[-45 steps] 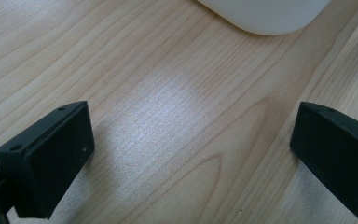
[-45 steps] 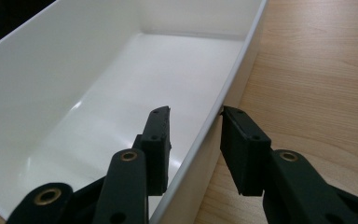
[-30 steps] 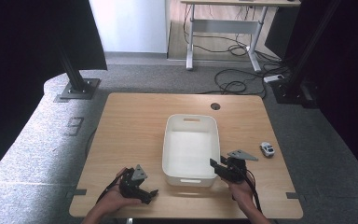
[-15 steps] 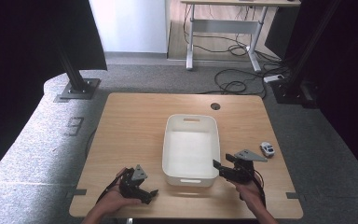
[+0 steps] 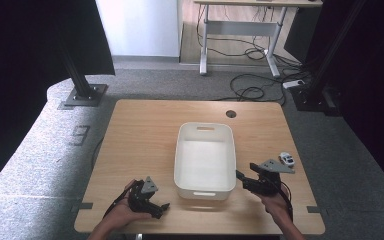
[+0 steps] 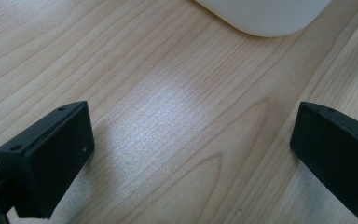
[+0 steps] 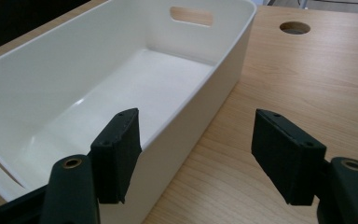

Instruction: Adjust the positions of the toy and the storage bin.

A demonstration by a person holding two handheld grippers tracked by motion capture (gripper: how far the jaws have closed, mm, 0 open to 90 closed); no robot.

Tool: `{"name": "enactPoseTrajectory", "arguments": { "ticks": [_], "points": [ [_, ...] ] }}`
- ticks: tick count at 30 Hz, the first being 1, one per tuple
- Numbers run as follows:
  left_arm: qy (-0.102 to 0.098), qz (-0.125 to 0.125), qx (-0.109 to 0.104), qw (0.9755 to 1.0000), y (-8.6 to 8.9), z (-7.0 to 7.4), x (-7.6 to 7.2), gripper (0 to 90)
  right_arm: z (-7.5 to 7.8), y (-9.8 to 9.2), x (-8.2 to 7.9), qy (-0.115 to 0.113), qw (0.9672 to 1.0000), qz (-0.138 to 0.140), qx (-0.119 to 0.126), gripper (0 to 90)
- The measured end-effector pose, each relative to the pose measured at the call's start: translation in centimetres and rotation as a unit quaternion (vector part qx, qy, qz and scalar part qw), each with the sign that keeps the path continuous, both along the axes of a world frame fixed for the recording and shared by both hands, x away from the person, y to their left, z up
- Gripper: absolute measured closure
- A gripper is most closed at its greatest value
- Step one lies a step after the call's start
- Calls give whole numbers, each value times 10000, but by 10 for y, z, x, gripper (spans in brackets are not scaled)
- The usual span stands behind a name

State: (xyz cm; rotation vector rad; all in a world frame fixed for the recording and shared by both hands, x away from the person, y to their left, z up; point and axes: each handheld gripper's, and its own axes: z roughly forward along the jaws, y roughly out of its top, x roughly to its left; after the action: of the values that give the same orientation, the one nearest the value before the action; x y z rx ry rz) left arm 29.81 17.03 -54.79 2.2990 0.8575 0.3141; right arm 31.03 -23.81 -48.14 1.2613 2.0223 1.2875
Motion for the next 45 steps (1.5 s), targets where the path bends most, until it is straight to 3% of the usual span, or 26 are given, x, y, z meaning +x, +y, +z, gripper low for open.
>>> {"name": "enactPoseTrajectory", "arguments": {
  "ticks": [18, 45],
  "points": [
    [0, 1, -1, 10000, 0, 0, 0, 0, -8, -18, 7, 157, 9992, -198, -311, 327],
    [-2, -2, -3, 10000, 0, 0, 0, 0, -15, -35, 17, 306, 9975, -420, -474, 340]
  ]
}}
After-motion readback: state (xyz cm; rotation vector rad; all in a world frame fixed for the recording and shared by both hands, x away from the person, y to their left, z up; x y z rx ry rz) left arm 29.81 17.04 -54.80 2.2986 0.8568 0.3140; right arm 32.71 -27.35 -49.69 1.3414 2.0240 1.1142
